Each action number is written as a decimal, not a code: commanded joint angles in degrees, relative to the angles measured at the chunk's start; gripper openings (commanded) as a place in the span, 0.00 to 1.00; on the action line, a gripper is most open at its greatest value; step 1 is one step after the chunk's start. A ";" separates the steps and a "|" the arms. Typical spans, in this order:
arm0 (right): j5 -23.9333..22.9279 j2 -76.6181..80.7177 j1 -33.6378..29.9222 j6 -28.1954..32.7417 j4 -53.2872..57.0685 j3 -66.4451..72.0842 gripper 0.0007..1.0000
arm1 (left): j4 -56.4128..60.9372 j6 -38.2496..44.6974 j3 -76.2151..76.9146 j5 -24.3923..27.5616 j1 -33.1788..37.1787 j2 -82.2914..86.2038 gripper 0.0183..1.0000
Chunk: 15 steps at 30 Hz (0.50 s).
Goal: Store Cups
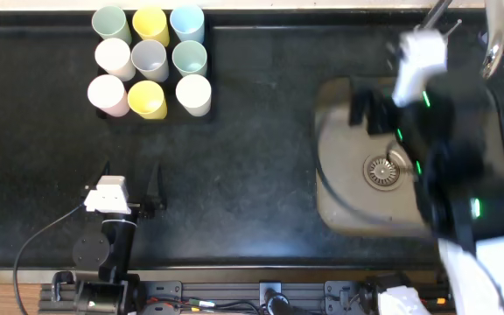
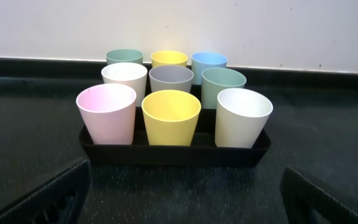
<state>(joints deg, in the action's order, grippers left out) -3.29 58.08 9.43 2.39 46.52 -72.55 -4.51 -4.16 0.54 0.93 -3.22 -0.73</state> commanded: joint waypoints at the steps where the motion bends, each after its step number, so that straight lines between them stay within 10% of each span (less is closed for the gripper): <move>1: 0.79 -16.83 -0.57 0.98 -9.51 16.59 1.00 | -0.20 -0.42 -0.09 0.72 0.59 0.57 1.00; 15: 0.68 -56.96 -0.57 0.85 -33.79 59.43 1.00 | -0.20 -0.42 -0.09 0.72 0.59 0.57 1.00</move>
<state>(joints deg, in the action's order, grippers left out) -2.92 6.57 9.02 3.07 13.56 -16.73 -4.56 -4.19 0.56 0.91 -3.22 -0.62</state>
